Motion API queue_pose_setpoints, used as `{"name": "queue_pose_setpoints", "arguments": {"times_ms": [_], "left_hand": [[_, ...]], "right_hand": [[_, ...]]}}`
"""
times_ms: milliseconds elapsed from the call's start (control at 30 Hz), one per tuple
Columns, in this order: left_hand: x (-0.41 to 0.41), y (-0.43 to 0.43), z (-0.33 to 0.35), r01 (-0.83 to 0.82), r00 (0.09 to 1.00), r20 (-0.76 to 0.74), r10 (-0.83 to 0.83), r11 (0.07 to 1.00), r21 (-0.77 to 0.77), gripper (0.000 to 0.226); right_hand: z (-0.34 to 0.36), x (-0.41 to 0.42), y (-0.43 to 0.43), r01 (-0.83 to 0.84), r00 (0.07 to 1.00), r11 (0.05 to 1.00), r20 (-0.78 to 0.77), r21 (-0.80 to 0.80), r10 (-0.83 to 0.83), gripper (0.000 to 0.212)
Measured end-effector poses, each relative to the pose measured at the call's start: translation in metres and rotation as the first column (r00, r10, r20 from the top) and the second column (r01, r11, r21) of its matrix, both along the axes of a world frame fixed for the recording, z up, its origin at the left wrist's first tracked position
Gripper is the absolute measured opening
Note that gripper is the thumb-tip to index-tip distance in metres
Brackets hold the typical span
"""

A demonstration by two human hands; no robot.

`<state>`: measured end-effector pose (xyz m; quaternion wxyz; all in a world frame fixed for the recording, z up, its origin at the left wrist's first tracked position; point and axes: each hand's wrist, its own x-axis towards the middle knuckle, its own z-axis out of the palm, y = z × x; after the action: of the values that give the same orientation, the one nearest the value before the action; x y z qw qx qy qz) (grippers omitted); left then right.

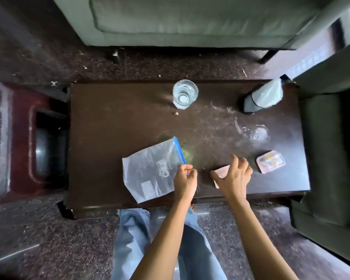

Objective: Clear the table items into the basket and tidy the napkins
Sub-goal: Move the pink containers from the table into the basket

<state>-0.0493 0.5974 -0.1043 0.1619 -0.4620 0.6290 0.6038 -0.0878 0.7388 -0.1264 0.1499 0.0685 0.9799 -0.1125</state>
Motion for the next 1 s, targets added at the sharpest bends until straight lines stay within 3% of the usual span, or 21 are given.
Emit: {"name": "queue_pose_setpoints", "arguments": {"times_ms": [100,200,267,333,400,433,467,500,567,667,733,833,900,1000], "left_hand": [[0.007,0.026,-0.012,0.087,0.996,0.022,-0.086,0.996,-0.005,0.018],[0.011,0.038,-0.023,0.112,0.988,0.1,-0.113,0.994,0.02,0.018],[0.011,0.042,-0.028,0.041,0.986,0.156,-0.054,0.995,0.089,0.025],[0.003,0.042,-0.025,-0.061,0.979,0.203,0.01,0.968,0.245,0.037],[-0.007,0.04,-0.022,-0.119,0.981,0.188,0.045,0.907,0.405,0.061],[-0.014,0.04,-0.019,-0.119,0.986,0.155,0.058,0.903,0.414,0.069],[-0.021,0.04,-0.019,-0.078,0.993,0.111,0.041,0.933,0.35,0.071],[-0.027,0.041,-0.02,0.018,0.998,0.057,-0.031,0.976,0.216,0.067],[-0.035,0.043,-0.023,0.219,0.975,-0.028,-0.222,0.973,-0.078,0.048],[-0.044,0.051,-0.033,0.22,0.954,-0.151,-0.257,0.949,-0.226,0.029],[-0.047,0.06,-0.041,0.225,0.939,-0.192,-0.286,0.932,-0.285,0.025],[-0.049,0.076,-0.05,0.238,0.925,-0.204,-0.32,0.908,-0.345,0.021],[-0.05,0.083,-0.054,0.21,0.933,-0.201,-0.3,0.904,-0.372,0.02],[-0.049,0.087,-0.058,0.183,0.938,-0.208,-0.278,0.906,-0.383,0.021]], "right_hand": [[-0.008,0.014,0.016,0.038,0.975,0.995,0.215,0.087,-0.056,0.104],[-0.018,0.021,0.027,0.038,0.976,0.991,0.22,-0.128,-0.009,0.086],[-0.021,0.022,0.033,0.11,0.982,0.939,0.183,-0.327,-0.051,0.075],[-0.019,0.02,0.036,0.293,0.949,0.755,0.274,-0.586,-0.156,0.067],[-0.018,0.019,0.035,0.445,0.89,0.462,0.434,-0.767,-0.137,0.066],[-0.018,0.019,0.035,0.469,0.878,0.377,0.467,-0.799,-0.102,0.068],[-0.021,0.018,0.036,0.475,0.874,0.352,0.478,-0.807,-0.083,0.069],[-0.022,0.017,0.038,0.466,0.877,0.375,0.473,-0.801,-0.081,0.068],[-0.027,0.013,0.048,0.397,0.906,0.502,0.417,-0.768,-0.078,0.064],[-0.029,-0.005,0.068,0.156,0.971,0.759,0.24,-0.633,0.0,0.059],[-0.024,-0.017,0.078,0.062,0.991,0.828,0.135,-0.557,0.017,0.052],[-0.021,-0.032,0.095,0.075,0.996,0.857,0.077,-0.509,-0.041,0.035],[-0.027,-0.036,0.106,0.093,0.992,0.921,-0.041,-0.377,-0.117,0.028],[-0.034,-0.054,0.112,0.35,0.92,0.934,-0.16,-0.079,-0.358,0.048]]}}
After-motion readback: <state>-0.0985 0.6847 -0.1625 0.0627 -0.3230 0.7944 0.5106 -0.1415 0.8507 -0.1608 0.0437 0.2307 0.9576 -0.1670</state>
